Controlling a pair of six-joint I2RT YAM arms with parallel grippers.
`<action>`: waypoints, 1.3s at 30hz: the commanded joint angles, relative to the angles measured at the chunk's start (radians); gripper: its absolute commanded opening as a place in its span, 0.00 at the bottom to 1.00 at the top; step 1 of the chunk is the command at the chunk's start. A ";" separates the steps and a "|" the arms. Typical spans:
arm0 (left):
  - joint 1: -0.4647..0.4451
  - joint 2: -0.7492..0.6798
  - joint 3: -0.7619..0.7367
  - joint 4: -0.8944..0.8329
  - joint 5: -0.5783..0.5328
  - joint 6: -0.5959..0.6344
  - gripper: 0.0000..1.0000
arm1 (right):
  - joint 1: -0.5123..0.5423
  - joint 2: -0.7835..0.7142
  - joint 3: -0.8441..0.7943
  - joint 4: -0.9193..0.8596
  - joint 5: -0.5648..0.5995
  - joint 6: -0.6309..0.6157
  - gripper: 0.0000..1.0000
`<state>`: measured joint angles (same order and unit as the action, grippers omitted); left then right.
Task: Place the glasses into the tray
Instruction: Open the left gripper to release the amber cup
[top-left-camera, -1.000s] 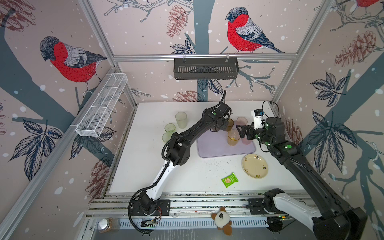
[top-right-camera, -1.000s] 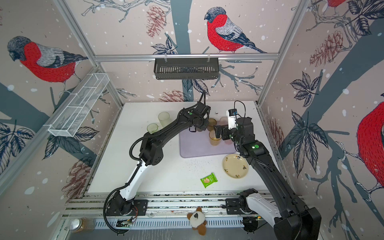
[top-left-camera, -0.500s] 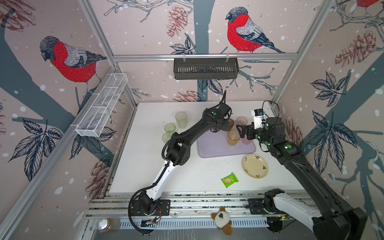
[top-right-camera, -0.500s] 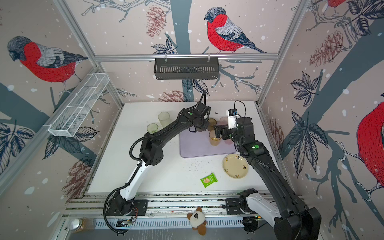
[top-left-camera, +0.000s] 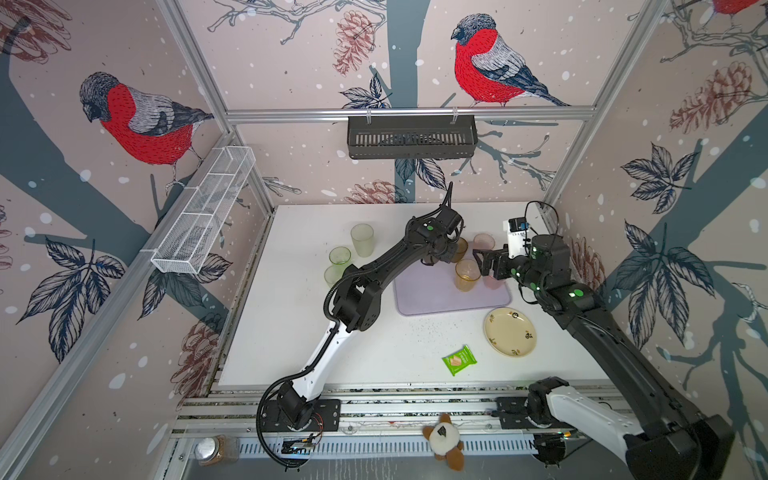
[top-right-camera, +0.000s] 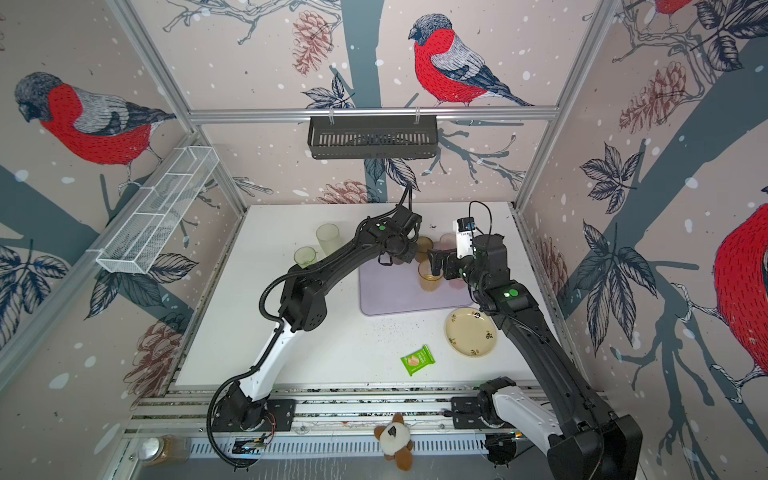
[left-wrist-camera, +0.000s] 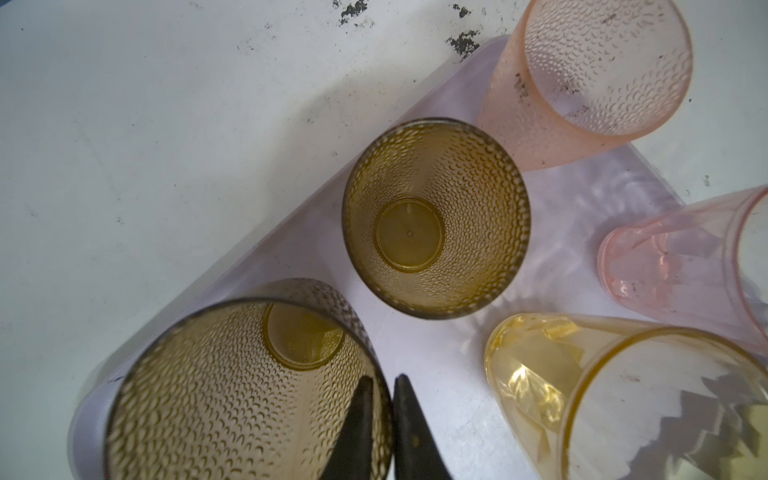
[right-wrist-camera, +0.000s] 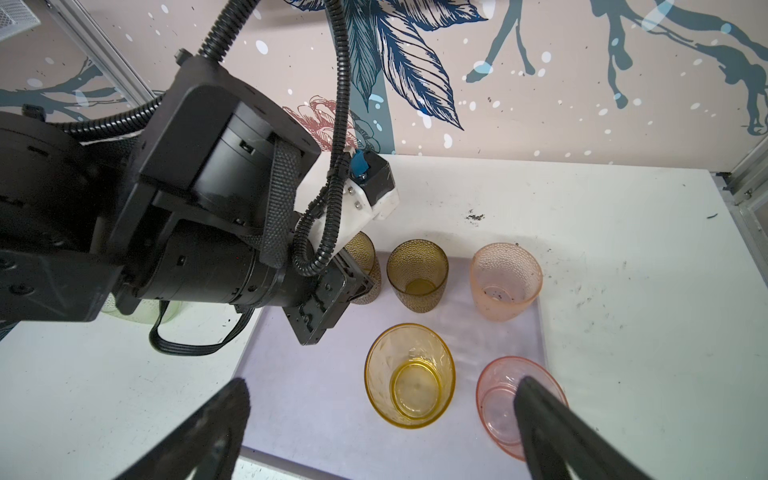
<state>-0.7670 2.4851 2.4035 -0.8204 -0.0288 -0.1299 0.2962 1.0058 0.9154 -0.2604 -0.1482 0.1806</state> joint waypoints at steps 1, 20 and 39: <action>-0.001 -0.009 0.008 -0.016 -0.006 0.003 0.16 | -0.002 -0.001 0.001 0.036 0.002 -0.002 1.00; -0.002 -0.012 0.013 -0.011 -0.010 -0.003 0.25 | -0.006 -0.013 -0.007 0.038 0.010 -0.002 1.00; 0.002 -0.056 0.040 -0.028 -0.036 -0.014 0.36 | -0.007 -0.013 -0.011 0.042 0.019 -0.002 1.00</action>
<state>-0.7647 2.4519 2.4351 -0.8265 -0.0528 -0.1307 0.2893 0.9916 0.9039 -0.2531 -0.1432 0.1806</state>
